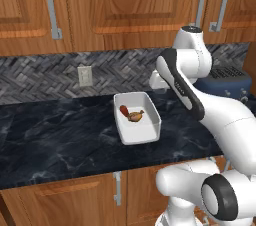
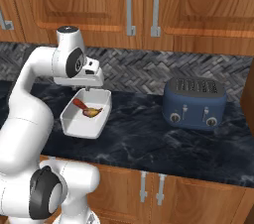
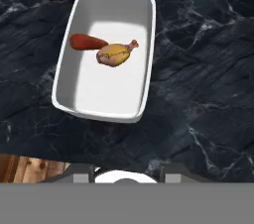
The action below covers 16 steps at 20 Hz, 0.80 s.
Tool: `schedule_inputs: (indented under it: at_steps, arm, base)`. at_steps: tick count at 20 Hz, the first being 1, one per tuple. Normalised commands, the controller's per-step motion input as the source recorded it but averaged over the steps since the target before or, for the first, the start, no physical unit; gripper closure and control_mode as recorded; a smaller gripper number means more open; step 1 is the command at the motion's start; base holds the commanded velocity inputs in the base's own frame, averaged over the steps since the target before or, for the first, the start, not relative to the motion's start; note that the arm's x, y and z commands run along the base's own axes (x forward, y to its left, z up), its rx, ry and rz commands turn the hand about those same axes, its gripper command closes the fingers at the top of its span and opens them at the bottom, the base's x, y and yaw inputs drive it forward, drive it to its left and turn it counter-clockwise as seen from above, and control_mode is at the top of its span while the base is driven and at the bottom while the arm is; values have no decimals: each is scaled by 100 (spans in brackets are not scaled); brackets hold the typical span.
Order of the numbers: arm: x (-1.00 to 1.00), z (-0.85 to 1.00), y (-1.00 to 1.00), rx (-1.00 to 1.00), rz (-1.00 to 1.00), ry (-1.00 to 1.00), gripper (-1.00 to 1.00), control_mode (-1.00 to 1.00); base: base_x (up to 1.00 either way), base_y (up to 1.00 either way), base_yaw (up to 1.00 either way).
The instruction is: Place the tupperware on the second highest shelf of the fridge. Make space for the tupperware among the existing items by rearranging them on the shelves if needed. Close the fridge door when finished.
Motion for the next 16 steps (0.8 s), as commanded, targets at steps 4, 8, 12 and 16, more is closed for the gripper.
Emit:
schedule_inputs:
  at_steps: [4, 8, 12, 16]
  arm:
    - [-26, -18, 3, 0, -4, 0, -100, -100]
    - [-59, -27, 6, 0, -15, 0, -100, -100]
    - [-57, -27, 0, 2, -20, 0, -100, -100]
    - [-32, -48, 0, 1, -28, 9, -100, -100]
  base:
    - [0, 0, 0]
    - [0, 0, 0]
    - [0, 0, 0]
    - [0, 0, 0]
